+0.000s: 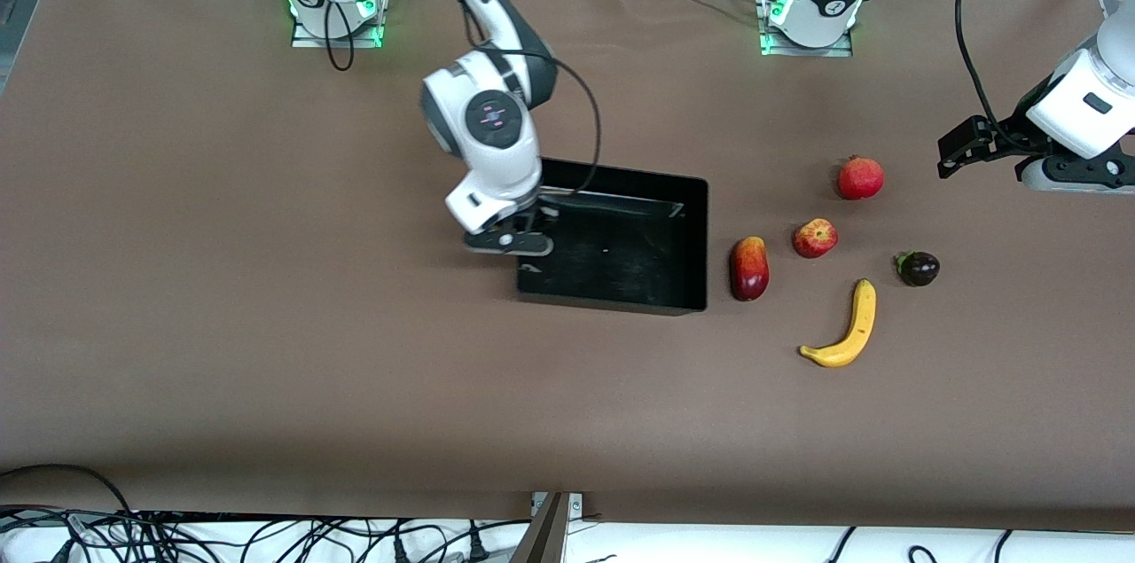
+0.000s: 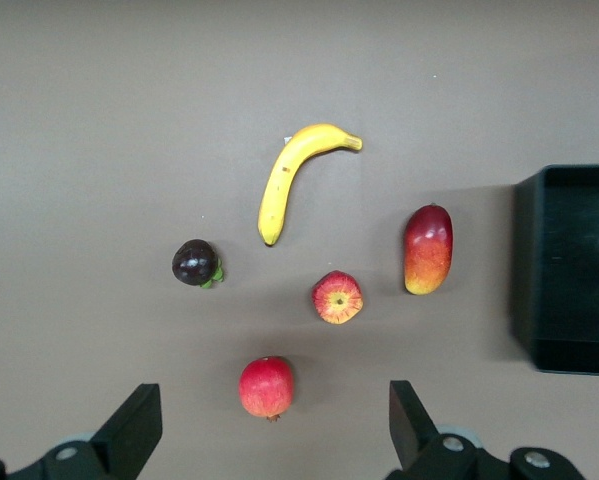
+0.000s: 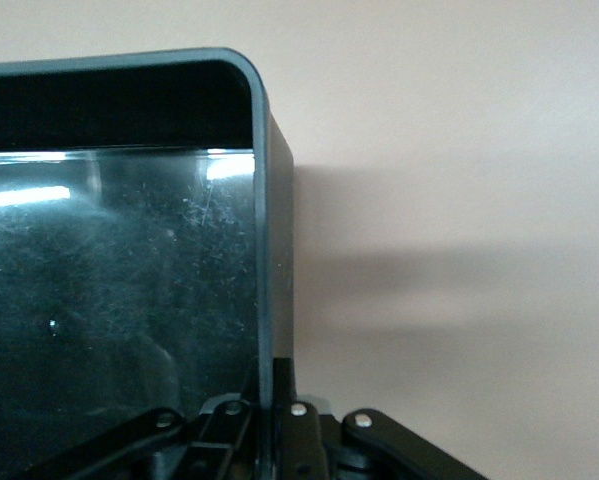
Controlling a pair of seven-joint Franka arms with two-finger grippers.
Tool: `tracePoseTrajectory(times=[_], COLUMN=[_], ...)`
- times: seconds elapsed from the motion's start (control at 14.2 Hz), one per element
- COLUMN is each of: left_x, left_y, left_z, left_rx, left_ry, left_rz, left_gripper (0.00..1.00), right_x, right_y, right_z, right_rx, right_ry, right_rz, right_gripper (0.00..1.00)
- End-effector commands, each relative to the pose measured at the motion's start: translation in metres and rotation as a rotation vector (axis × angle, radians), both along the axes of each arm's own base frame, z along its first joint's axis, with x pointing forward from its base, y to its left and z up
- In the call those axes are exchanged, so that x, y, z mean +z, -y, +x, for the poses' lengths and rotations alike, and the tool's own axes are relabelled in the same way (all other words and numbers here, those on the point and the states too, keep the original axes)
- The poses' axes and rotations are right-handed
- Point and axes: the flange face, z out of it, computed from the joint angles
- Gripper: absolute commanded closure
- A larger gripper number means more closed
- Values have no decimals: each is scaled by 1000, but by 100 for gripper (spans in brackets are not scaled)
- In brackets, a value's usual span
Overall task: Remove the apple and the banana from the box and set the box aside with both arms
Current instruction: 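Drag the black tray across the table toward the right arm's base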
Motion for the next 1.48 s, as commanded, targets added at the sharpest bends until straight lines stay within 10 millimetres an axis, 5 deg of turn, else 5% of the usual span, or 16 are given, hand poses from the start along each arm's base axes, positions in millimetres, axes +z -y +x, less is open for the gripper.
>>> tracePoseTrajectory(times=[0.0,0.35,0.63,1.41], left_x=[4,2,2,3], left_y=[2,2,2,5], left_z=[-2,-1,-1,-1], left_rx=[4,5,5,1], left_ry=[-2,-8,-8,-8], left_rz=[-6,-6,-6,-6], left_gripper=[0,0,0,0], right_x=[39,73,67,-29], right_y=[45,159,253,529], right_z=[19,57,61,6], right_rx=[66,212,263,145], right_ry=[-38,-109,-166,-58], right_rz=[27,15,11,155], right_gripper=[100,100,100,100])
